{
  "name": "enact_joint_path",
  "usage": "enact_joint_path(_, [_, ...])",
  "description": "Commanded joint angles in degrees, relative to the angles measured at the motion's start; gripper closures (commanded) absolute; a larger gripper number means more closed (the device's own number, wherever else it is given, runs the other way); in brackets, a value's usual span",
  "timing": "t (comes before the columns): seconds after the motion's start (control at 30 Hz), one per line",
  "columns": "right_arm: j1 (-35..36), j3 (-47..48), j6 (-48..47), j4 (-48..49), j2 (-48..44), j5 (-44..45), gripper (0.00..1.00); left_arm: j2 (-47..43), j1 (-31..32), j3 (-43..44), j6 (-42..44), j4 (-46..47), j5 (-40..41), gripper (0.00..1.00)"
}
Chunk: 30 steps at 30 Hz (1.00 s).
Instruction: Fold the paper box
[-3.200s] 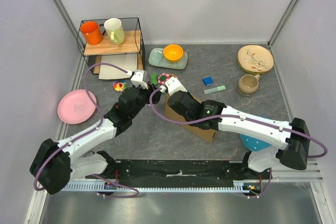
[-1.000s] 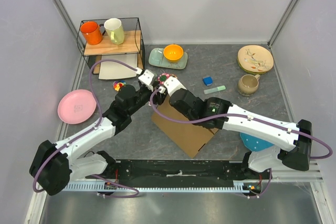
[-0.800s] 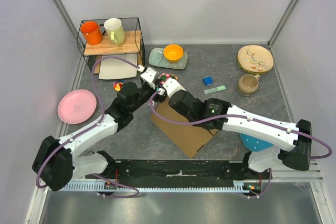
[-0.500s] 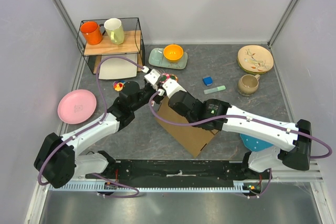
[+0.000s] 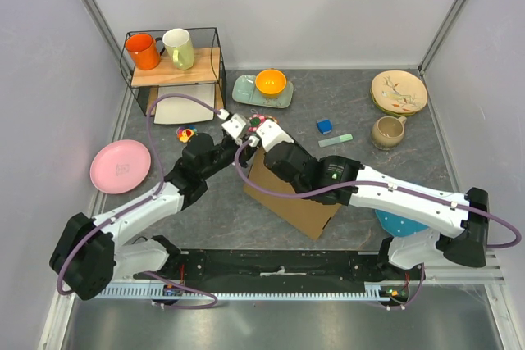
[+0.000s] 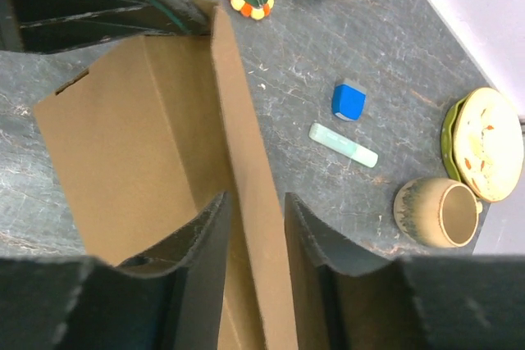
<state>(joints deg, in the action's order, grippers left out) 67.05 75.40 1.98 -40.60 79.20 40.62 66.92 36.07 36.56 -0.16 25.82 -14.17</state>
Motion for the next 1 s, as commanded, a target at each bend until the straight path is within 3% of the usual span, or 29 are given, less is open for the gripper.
enact_joint_path(0.0, [0.4, -0.1, 1.5, 2.7, -2.8, 3.0, 0.57, -4.0, -0.1, -3.4, -2.7, 9.8, 1.9, 0.98])
enact_joint_path(0.27, [0.4, 3.1, -0.8, 6.2, -1.2, -0.3, 0.51, -4.1, 0.0, -4.0, -2.1, 9.4, 1.3, 0.98])
enact_joint_path(0.63, [0.4, 5.6, -3.2, 10.6, 5.2, -5.6, 0.5, -3.7, 0.4, -4.5, -2.0, 9.9, 1.3, 0.98])
enact_joint_path(0.73, [-0.2, 5.6, -3.1, 10.7, 8.2, -3.5, 0.54, -3.9, 0.7, -4.7, -2.0, 10.1, 1.3, 0.98])
enact_joint_path(0.83, [-1.7, 4.7, -2.5, 11.2, 9.3, -2.3, 0.64, -4.5, 0.9, -5.0, -1.9, 10.4, 1.7, 0.98])
enact_joint_path(0.87, [-2.4, 4.4, -2.3, 11.5, 9.2, -2.1, 0.72, -4.7, 0.9, -5.2, -1.9, 10.5, 1.9, 0.98])
enact_joint_path(0.97, [-3.3, 3.3, -2.2, 12.6, 8.5, -1.9, 0.83, -5.1, 1.0, -5.9, -2.5, 10.7, 2.6, 0.98])
